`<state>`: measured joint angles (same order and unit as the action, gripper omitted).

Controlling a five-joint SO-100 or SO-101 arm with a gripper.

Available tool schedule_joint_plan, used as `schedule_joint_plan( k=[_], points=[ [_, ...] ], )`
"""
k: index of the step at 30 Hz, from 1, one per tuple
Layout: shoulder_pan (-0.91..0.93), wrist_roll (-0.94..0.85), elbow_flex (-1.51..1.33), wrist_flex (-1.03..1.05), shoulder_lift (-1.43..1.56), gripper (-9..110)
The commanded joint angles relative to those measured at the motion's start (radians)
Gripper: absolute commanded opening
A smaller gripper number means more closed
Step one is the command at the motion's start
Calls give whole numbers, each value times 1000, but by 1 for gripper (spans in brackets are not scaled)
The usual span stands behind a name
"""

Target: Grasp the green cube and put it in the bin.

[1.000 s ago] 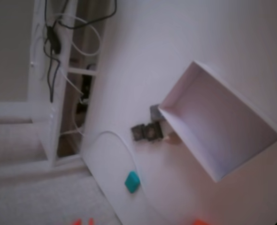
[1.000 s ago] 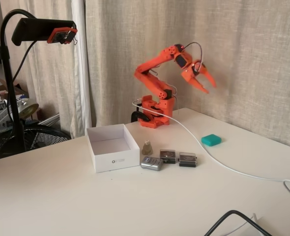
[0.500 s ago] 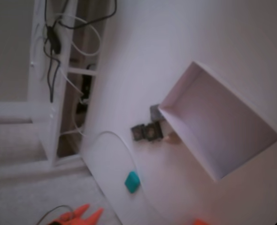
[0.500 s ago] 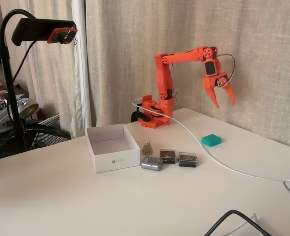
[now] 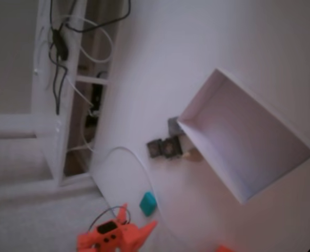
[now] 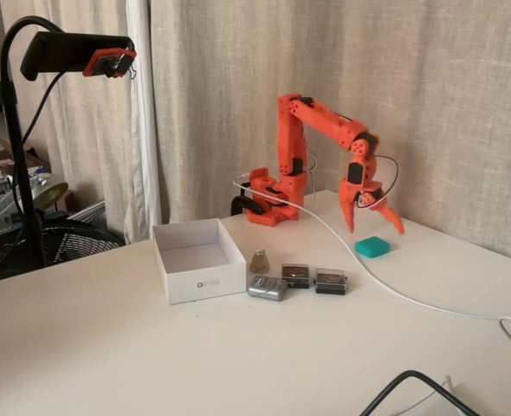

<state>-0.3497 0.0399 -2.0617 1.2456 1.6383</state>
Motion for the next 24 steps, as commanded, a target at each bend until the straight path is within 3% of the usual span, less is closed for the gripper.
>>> schedule_joint_plan(
  k=[1, 20, 24],
  points=[
    [41, 9, 14, -35, -35, 56],
    [110, 3, 69, -8, -149, 56],
    [95, 2, 67, 8, -156, 39]
  ],
)
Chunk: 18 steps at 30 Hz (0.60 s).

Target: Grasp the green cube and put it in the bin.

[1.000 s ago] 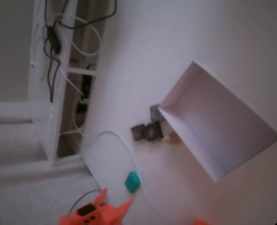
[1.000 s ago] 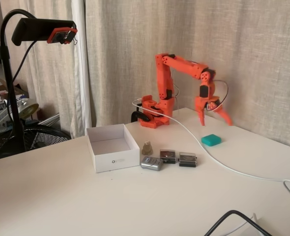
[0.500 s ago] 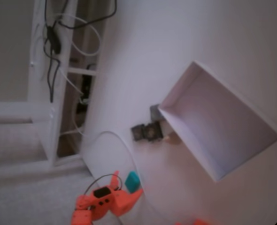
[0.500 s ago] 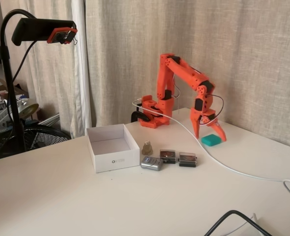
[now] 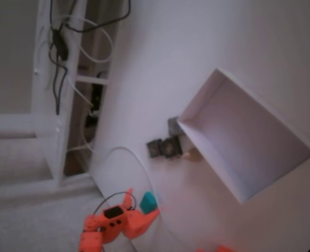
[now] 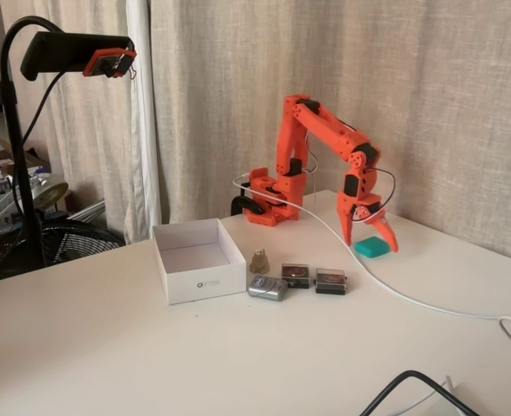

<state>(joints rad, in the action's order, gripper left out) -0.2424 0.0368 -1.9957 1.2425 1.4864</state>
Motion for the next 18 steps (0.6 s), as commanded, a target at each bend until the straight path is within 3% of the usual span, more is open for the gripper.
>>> schedule_joint_plan(
  k=[1, 3, 18],
  points=[
    [-15, 5, 0, 11, -6, 37],
    [-25, 2, 0, 12, -9, 27],
    [-71, 2, 86, 9, -101, 27]
  ],
)
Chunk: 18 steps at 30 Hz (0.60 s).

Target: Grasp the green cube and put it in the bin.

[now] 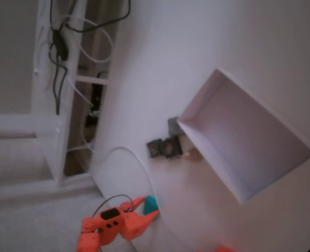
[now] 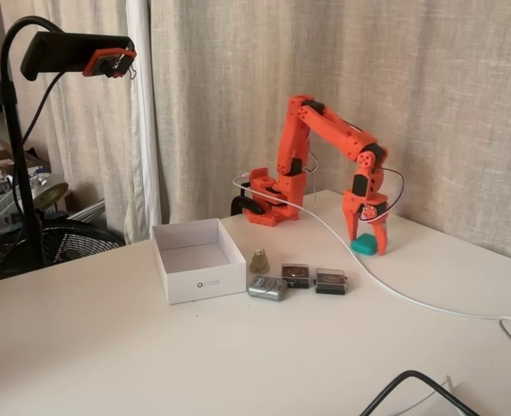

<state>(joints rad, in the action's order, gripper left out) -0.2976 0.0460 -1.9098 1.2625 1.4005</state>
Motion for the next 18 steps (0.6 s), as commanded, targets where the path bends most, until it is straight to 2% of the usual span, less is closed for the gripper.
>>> schedule_joint_plan(
  k=[1, 4, 8, 15, 18],
  points=[
    [-17, -8, -2, -9, -14, 27],
    [-21, -9, -8, -2, -14, 21],
    [-26, -9, -11, 3, -15, 6],
    [-26, -9, -11, 11, -11, 6],
    [-29, -9, -2, 3, -6, -8]
  ],
)
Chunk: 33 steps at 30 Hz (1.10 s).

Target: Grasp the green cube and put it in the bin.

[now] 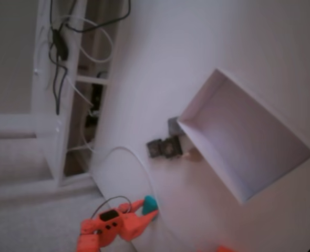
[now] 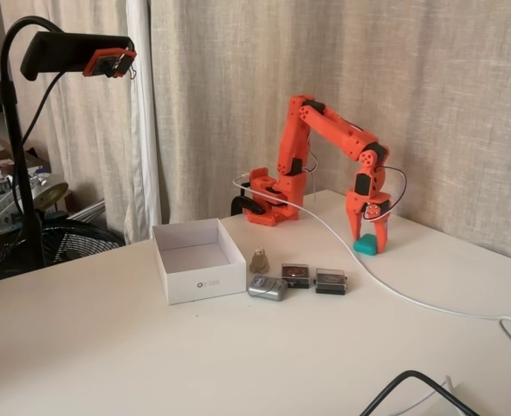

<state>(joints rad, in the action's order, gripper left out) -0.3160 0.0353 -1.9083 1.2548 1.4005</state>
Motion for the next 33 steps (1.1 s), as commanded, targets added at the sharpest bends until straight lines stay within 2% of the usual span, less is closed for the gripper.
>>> schedule_joint_plan(
  k=[1, 18, 22, 29, 33],
  points=[
    [-6, 2, 3, 11, -2, -8],
    [115, -41, 195, -60, 109, -8],
    [170, -72, 298, 14, 175, -8],
    [442, -195, 359, 184, 385, -8],
    [663, -382, 284, 305, 479, -8]
  ],
)
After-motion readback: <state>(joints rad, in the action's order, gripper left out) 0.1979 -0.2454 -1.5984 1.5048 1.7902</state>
